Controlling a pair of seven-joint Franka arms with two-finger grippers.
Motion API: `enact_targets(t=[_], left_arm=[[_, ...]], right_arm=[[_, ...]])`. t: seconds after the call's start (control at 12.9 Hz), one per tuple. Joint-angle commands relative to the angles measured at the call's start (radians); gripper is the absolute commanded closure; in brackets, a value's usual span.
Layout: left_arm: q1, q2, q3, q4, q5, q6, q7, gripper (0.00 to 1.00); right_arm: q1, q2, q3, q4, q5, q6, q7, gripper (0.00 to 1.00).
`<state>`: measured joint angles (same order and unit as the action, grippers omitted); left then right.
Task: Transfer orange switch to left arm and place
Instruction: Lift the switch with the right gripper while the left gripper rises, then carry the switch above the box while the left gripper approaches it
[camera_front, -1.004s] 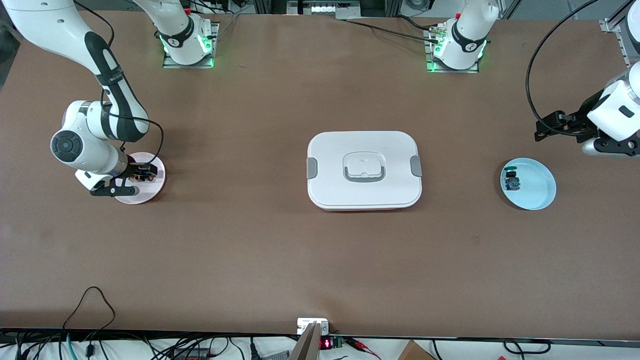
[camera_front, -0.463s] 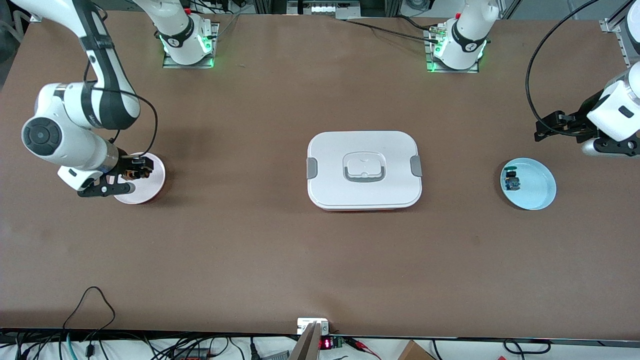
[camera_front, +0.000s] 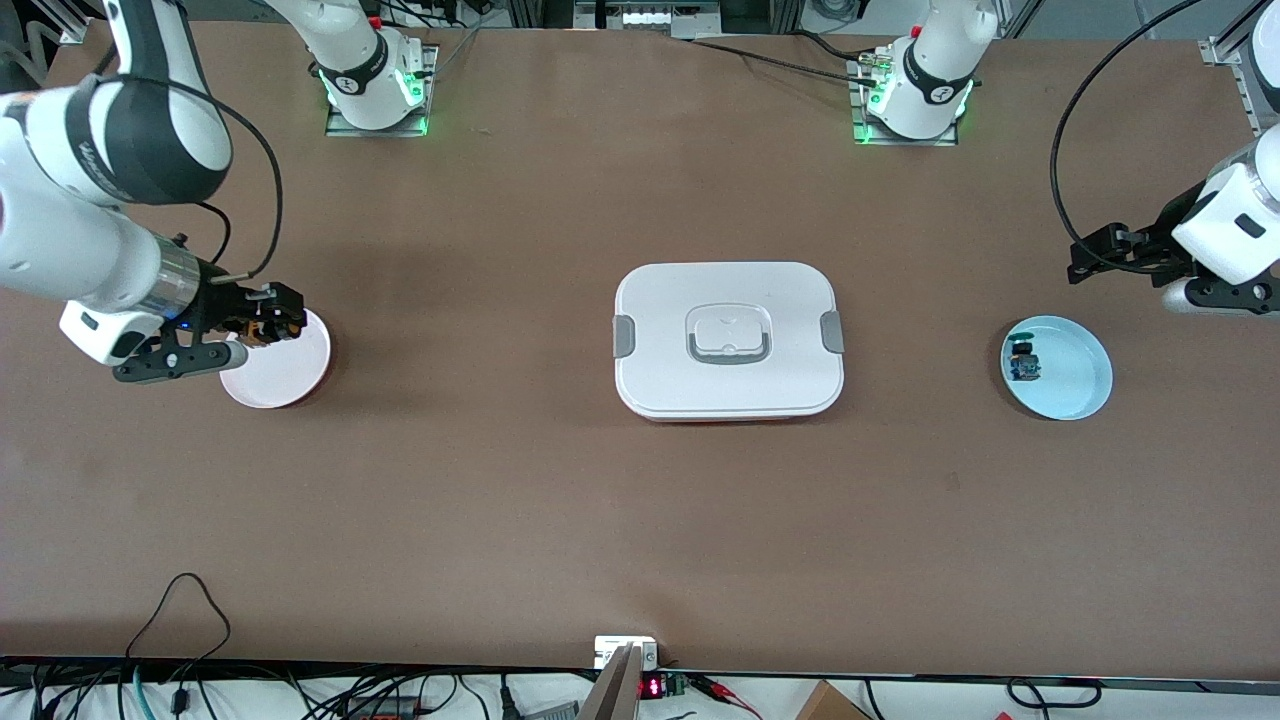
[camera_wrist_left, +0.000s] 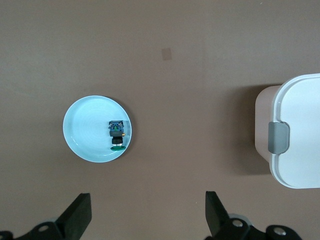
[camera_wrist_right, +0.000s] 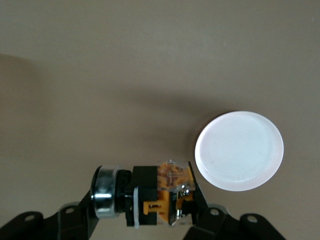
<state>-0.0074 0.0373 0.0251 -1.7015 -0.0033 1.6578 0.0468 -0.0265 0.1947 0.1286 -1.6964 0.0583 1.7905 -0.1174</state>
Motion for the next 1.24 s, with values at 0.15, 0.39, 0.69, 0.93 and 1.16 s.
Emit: enact_targets(t=[0.15,0.39,0.69,0.93,1.16], left_arm=[[0.004,0.081,-0.007,0.074,-0.015,-0.085,0.004,0.0],[0.091,0.11,0.006,0.135,-0.318,-0.252,0.002,0.0],[0.242,0.285,-0.002,0.128,-0.933,-0.522,0.005,0.0],[0.225,0.325,-0.01,0.079,-1.189,-0.585,-0.001,0.0],[0.181,0.322,-0.085,0.02,-1.328,-0.508,-0.004,0.0]], right_arm=[[0.039,-0.084,0.035,0.03,0.089,-0.025,-0.19,0.91],[0.04,-0.152,0.109,0.044,0.155,-0.043,-0.344,0.91],[0.048,-0.147,0.137,0.055,0.42,-0.011,-0.562,0.92],[0.086,-0.141,0.192,0.052,0.454,0.119,-0.622,0.92],[0.095,-0.104,0.238,0.05,0.625,0.205,-0.683,0.92]])
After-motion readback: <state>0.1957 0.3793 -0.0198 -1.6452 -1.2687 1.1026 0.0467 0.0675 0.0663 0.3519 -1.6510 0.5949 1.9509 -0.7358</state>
